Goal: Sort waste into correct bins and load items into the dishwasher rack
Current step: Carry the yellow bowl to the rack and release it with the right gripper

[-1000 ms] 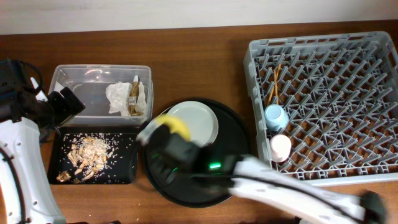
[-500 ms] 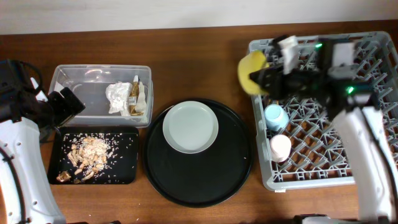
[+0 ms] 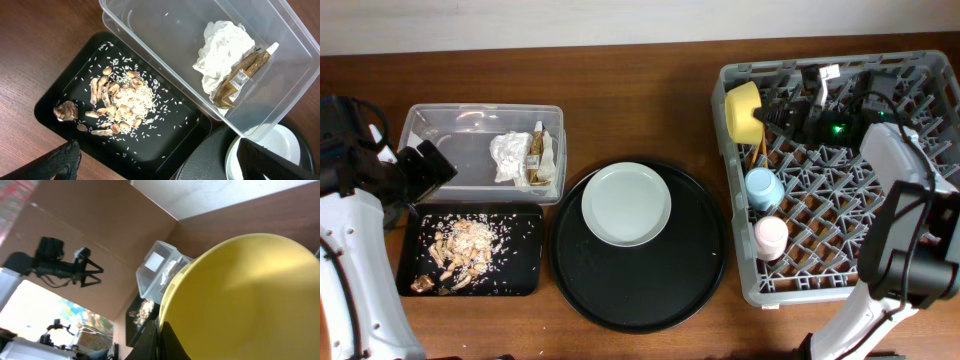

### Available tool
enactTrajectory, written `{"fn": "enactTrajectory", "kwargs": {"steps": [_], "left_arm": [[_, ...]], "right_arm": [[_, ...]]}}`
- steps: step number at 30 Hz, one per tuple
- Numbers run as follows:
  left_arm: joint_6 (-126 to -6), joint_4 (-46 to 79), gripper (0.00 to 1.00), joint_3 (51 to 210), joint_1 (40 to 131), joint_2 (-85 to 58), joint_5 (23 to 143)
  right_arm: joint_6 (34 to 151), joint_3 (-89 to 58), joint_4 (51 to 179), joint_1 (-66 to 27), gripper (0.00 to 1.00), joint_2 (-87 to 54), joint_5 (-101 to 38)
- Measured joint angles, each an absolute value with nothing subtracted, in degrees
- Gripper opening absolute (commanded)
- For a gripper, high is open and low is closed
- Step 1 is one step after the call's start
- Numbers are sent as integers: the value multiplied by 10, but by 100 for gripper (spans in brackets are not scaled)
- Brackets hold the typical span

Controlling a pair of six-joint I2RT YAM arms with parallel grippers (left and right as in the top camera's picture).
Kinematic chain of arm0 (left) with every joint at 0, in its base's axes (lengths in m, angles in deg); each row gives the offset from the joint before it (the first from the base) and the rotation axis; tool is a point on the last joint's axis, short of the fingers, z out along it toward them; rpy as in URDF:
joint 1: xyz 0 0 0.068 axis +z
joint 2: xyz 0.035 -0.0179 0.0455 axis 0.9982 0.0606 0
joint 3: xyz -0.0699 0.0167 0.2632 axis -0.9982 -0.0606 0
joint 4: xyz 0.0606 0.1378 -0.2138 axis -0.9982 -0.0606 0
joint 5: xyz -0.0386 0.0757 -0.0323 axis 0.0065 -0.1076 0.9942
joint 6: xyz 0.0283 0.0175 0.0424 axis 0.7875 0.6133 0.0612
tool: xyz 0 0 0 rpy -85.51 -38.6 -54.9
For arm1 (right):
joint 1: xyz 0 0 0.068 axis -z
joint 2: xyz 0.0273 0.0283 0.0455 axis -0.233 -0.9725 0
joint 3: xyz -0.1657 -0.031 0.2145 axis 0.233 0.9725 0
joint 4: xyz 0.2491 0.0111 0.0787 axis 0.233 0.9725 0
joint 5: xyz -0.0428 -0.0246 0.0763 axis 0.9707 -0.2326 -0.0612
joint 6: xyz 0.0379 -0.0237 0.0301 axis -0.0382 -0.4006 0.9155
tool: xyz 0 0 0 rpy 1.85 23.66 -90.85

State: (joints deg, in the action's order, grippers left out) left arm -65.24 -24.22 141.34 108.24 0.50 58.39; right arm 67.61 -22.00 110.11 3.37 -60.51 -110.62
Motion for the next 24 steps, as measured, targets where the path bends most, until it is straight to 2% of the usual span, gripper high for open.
{"fn": "enactTrajectory", "kwargs": {"steps": [5,6,7,10,11,14,16,24], "left_arm": [[-652,-242,99,1413,1082,5,584],[-652,-242,99,1414,1082,5,584],[-652,-242,99,1414,1082,5,584],[-652,-242,99,1413,1082,5,584],[-652,-242,99,1414,1082,5,584],[-652,-242,99,1414,1082,5,584],[-652,-242,99,1414,1082,5,584],[-652,-242,99,1414,1082,5,584]], "right_arm": [[676,-220,1097,68,4,-630,-1119],[676,-220,1098,73,9,-632,-1119],[677,-220,1102,79,22,-633,-1120],[677,-220,1106,90,33,-633,-1116],[681,-220,1106,99,43,-633,-1114],[695,-219,1104,125,57,-633,-1115],[702,-219,1105,146,61,-633,-1114],[765,-228,1103,212,59,-633,-1104]]}}
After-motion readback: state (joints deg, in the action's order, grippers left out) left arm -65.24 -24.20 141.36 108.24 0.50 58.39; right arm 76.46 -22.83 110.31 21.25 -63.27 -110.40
